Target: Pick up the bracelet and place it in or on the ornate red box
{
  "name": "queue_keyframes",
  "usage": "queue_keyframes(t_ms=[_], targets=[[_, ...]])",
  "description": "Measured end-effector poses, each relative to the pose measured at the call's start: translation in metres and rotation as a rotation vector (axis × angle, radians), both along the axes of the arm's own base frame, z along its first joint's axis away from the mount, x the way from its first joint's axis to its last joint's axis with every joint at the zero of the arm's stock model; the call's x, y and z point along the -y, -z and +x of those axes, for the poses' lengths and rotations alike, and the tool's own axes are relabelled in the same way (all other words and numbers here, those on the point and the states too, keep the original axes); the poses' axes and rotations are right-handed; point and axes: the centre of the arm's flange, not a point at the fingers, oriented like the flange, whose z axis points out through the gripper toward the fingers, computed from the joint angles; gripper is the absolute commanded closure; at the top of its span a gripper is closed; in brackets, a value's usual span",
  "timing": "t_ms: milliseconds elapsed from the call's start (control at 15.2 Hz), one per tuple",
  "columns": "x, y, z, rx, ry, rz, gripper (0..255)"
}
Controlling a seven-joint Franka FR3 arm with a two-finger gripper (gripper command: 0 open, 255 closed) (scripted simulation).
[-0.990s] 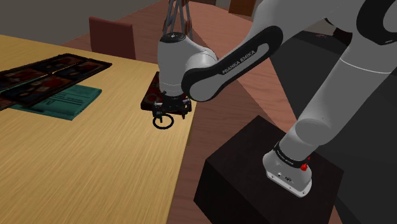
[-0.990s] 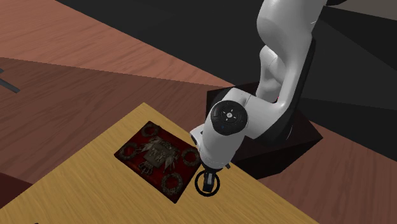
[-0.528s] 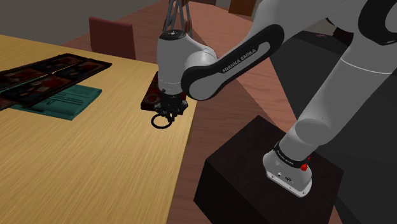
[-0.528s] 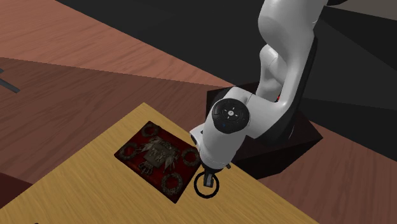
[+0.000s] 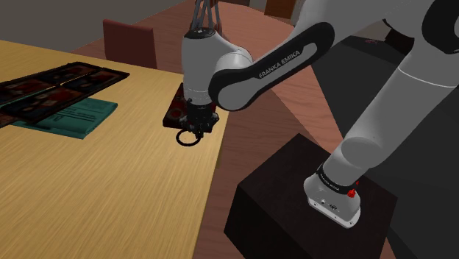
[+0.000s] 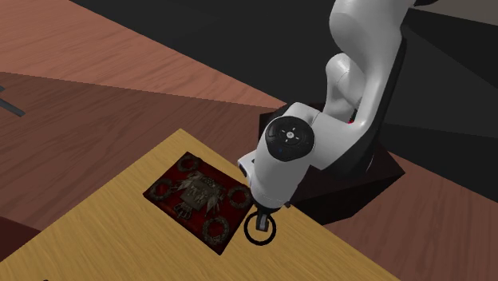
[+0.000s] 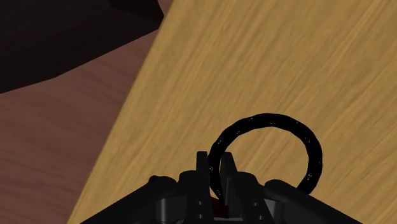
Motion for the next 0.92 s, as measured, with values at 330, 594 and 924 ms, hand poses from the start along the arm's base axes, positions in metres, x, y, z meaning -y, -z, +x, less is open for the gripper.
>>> queue_keyframes(t_ms=[330, 594, 924], targets=[[-0.001, -0.025, -0.001, -0.001, 0.000, 0.000, 255], [0.001, -0.047, 0.000, -0.001, 0.000, 0.000, 255], [0.000, -0.073, 0.000, -0.001, 0.000, 0.000, 255]])
